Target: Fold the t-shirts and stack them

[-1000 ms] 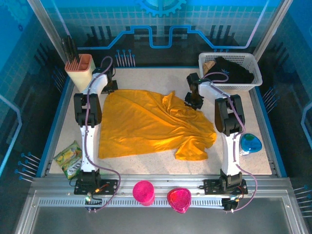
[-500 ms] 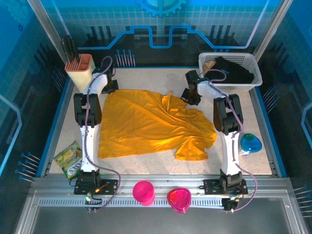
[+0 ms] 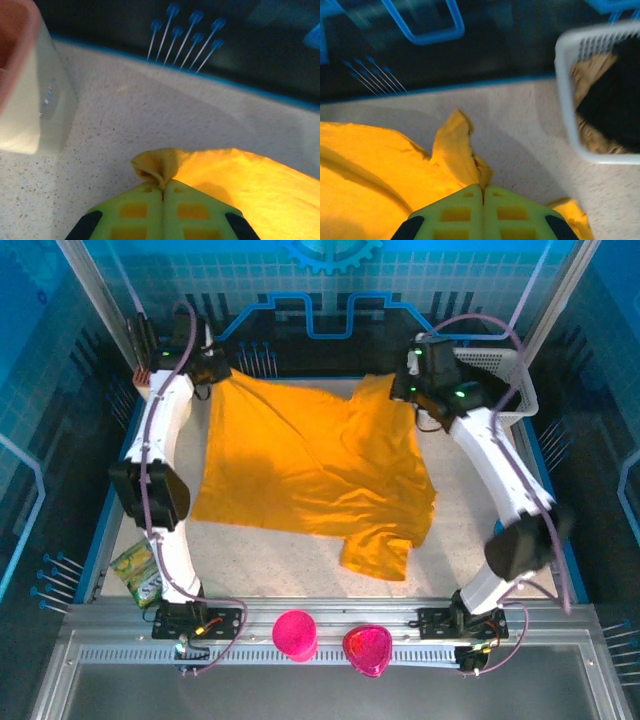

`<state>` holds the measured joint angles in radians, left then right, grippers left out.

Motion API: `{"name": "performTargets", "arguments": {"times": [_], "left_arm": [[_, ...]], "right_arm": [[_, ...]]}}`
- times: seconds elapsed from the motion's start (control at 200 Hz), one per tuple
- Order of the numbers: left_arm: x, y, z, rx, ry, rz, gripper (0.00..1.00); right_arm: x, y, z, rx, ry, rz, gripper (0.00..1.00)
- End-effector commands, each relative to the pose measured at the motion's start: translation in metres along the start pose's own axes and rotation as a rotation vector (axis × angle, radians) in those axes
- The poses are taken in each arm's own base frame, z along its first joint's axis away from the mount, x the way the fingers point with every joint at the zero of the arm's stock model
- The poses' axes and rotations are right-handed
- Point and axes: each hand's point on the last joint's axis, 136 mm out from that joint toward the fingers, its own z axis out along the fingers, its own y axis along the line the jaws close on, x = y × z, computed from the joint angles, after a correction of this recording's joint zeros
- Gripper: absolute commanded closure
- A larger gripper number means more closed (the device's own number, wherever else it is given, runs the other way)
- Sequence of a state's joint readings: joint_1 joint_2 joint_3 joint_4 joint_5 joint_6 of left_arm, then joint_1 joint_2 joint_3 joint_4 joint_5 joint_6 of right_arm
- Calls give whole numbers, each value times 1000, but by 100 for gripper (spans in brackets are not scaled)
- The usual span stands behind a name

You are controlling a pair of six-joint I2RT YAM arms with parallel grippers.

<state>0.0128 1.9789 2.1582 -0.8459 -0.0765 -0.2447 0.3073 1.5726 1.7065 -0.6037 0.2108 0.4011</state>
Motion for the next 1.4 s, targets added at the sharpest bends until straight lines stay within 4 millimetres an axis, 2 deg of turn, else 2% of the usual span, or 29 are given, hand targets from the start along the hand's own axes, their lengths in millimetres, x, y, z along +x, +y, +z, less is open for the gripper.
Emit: {"name": "performTargets", "arguments": {"times": [0.0,0.24,0.355,0.475,0.57,0.641,0.741,0.816,0.861,0.921,0.991,1.071,1.176,1.271,1.396], "left_arm": [[-1,-12,-68,72,-28,-25,100],[-6,-18,-215,162,-217,-14,100],[3,-19,-284,218,-311,0,100],[16,-20,-356,278,-415,21,100],[28,-15,-405,299,-497,36,100],[35,-10,-433,298,-552,43,100],[38,-4,-455,284,-604,44,100],[34,-3,-460,275,-627,46,100],[29,-3,-460,270,-639,49,100],[21,-5,-453,260,-637,54,100],[10,-7,-437,246,-623,60,100],[-2,-10,-411,224,-601,68,100],[-18,-10,-365,181,-577,77,100],[-30,-8,-316,140,-551,81,100],[-33,-6,-231,104,-473,77,100]], "right_arm": [[-14,-7,-55,22,-105,-133,100],[-49,-16,-218,-16,-373,-224,100],[-59,-20,-296,-53,-497,-223,100],[-61,-23,-365,-105,-583,-209,100],[-64,-23,-408,-147,-642,-205,100],[-69,-24,-435,-156,-685,-210,100],[-83,-29,-463,-123,-754,-219,100],[-99,-33,-471,-70,-803,-225,100],[-108,-34,-469,-40,-822,-239,100],[-120,-33,-457,-2,-827,-253,100],[-133,-28,-432,34,-805,-281,100],[-146,-21,-388,78,-754,-325,100],[-160,-12,-317,139,-683,-392,100],[-167,-6,-241,169,-599,-445,100],[-163,-5,-116,151,-445,-475,100]]}}
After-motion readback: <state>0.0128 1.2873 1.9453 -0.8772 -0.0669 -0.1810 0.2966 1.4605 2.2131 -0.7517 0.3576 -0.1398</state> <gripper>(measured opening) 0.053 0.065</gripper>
